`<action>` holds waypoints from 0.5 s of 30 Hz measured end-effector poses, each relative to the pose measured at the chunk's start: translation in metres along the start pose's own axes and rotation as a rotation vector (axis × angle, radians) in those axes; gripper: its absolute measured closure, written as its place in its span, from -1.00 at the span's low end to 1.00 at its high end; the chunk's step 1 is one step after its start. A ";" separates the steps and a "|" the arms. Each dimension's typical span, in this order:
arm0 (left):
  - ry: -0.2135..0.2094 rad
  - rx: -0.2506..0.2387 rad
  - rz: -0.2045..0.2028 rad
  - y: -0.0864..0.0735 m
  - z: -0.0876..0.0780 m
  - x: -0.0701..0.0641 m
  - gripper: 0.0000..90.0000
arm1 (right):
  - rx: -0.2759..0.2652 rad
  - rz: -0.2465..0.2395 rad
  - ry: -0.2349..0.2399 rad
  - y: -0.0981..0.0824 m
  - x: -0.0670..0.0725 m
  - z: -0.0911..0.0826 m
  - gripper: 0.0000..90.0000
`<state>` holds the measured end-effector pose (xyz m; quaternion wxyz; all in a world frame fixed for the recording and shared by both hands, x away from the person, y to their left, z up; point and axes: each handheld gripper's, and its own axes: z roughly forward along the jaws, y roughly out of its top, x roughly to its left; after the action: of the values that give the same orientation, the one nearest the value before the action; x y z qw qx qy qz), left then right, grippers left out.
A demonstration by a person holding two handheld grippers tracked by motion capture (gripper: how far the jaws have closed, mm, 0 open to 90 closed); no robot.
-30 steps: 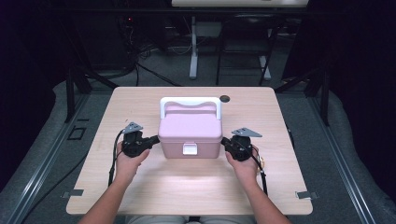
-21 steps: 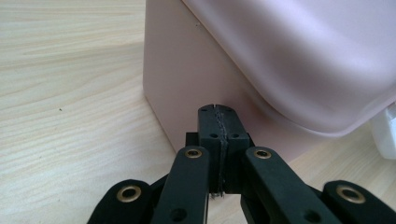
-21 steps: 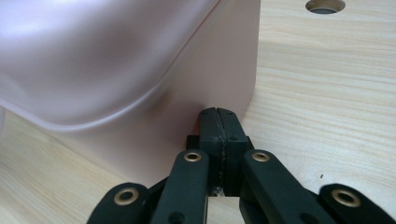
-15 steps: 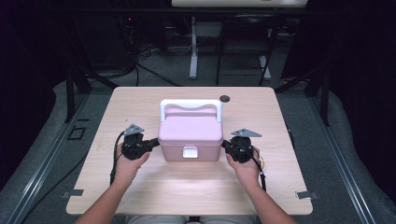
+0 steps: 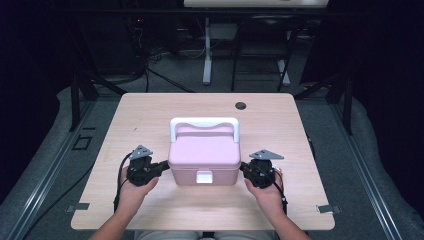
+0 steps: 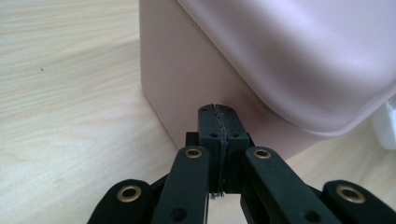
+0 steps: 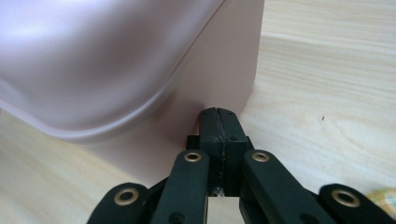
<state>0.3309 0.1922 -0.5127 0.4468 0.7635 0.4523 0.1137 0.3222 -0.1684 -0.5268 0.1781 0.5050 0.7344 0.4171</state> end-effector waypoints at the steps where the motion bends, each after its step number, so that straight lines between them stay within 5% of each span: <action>1: -0.002 0.003 0.009 -0.004 -0.004 -0.004 1.00 | 0.006 0.002 0.003 -0.002 0.001 -0.003 1.00; 11: 0.006 0.071 0.068 -0.019 -0.012 -0.019 1.00 | 0.013 -0.004 -0.002 -0.018 0.011 -0.024 1.00; 15: 0.000 0.068 0.056 -0.021 -0.013 -0.020 1.00 | 0.020 0.001 0.003 -0.022 0.013 -0.028 1.00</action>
<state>0.2998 0.1880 -0.5171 0.4175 0.7906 0.4341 0.1106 0.2844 -0.1722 -0.5256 0.1716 0.5064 0.7385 0.4108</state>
